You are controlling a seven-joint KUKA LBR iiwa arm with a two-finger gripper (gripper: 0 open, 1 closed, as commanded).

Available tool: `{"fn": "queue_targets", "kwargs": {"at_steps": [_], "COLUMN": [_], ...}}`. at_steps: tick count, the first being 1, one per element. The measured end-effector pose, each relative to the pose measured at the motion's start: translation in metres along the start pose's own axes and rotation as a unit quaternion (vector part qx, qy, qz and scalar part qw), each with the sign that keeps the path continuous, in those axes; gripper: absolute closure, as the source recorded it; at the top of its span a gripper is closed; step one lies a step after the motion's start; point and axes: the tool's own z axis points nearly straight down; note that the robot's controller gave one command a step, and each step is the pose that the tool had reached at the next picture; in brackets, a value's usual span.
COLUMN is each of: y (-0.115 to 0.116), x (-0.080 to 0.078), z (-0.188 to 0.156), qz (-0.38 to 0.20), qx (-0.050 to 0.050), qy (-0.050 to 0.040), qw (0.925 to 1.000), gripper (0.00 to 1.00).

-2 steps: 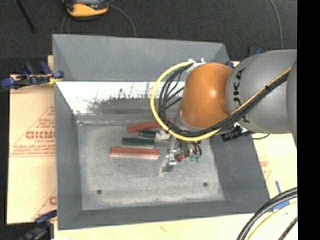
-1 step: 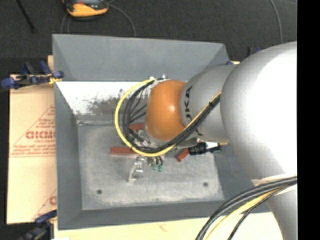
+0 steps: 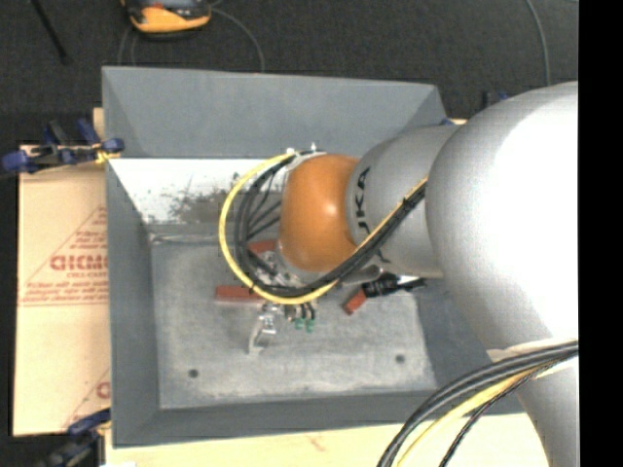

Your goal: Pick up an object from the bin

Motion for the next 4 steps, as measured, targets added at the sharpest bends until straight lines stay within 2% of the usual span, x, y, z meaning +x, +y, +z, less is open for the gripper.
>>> {"fn": "queue_targets", "kwargs": {"at_steps": [1, 2, 4], "y": [-0.011, -0.016, -0.016], "x": [-0.050, -0.071, -0.070], "z": [-0.021, -0.006, -0.007], "qz": [0.041, 0.000, 0.000], "qx": [0.001, -0.002, -0.002], "qy": [0.0038, -0.0004, -0.0002], "qw": [0.9992, 1.0000, 1.0000], "gripper": [0.00, 1.00, 1.00]}}
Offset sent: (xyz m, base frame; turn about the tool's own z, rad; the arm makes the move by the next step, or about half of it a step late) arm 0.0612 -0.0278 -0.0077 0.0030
